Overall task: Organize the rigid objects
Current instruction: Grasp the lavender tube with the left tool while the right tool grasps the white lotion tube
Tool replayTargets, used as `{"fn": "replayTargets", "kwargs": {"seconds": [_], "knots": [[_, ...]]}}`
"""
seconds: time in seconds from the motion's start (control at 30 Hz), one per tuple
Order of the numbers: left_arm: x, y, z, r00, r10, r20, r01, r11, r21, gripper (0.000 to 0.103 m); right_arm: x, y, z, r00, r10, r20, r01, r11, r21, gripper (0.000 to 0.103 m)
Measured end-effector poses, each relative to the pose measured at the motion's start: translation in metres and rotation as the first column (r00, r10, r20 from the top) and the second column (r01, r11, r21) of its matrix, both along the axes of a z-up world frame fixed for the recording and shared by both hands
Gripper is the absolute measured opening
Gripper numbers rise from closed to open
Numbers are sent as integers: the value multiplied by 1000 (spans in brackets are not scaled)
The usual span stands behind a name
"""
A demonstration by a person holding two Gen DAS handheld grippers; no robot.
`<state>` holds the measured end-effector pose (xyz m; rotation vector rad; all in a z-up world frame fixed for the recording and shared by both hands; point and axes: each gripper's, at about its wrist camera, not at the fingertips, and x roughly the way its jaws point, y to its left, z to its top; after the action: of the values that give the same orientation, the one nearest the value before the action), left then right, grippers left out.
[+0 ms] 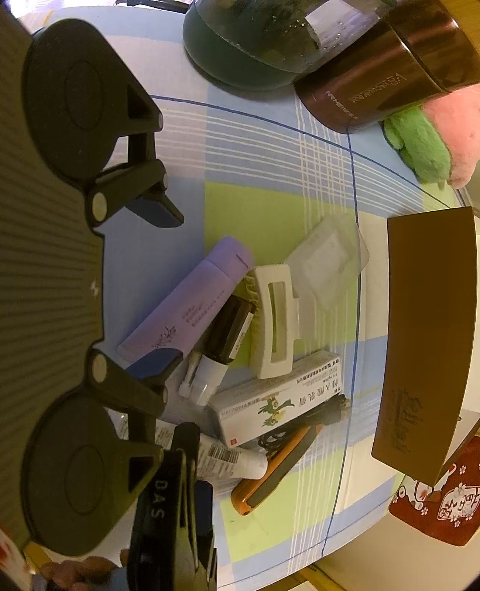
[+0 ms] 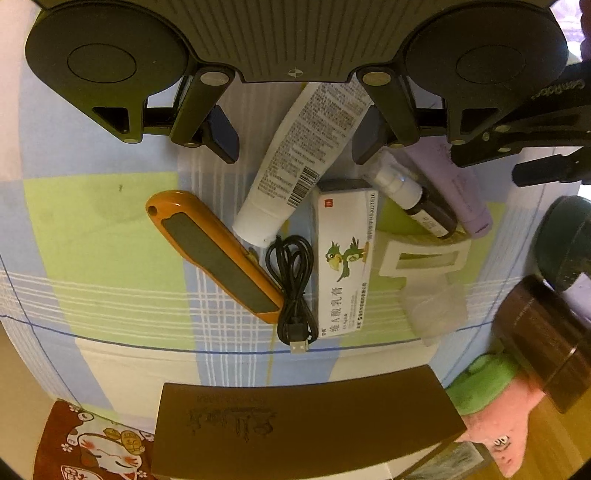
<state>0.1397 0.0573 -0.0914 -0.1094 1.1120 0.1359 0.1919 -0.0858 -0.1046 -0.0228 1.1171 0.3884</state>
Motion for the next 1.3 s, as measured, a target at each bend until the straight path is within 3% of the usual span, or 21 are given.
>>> {"fn": "replayTargets", "kwargs": {"seconds": [0.17, 0.27, 0.43, 0.73, 0.9, 1.3], "knots": [[2, 1, -2, 1000, 13, 10, -13, 1000, -16, 69, -1, 7, -2, 998, 34, 47, -32, 999, -37, 64], [5, 1, -3, 1000, 26, 12, -26, 999, -29, 69, -3, 8, -2, 992, 92, 89, -87, 994, -64, 53], [11, -2, -8, 999, 34, 3, -34, 999, -40, 69, -3, 3, -2, 984, 144, 109, -137, 988, -76, 52], [18, 1, -12, 999, 52, 1, -52, 997, -49, 69, -14, -14, -2, 934, 322, 154, -293, 939, -182, 50], [24, 3, -20, 997, 71, -8, -71, 996, -48, 71, -7, -25, -2, 962, 246, 119, -232, 965, -120, 51], [7, 27, -22, 999, 49, -15, -49, 999, -3, 66, -2, -30, 3, 981, 150, 121, -144, 988, -57, 51]]}}
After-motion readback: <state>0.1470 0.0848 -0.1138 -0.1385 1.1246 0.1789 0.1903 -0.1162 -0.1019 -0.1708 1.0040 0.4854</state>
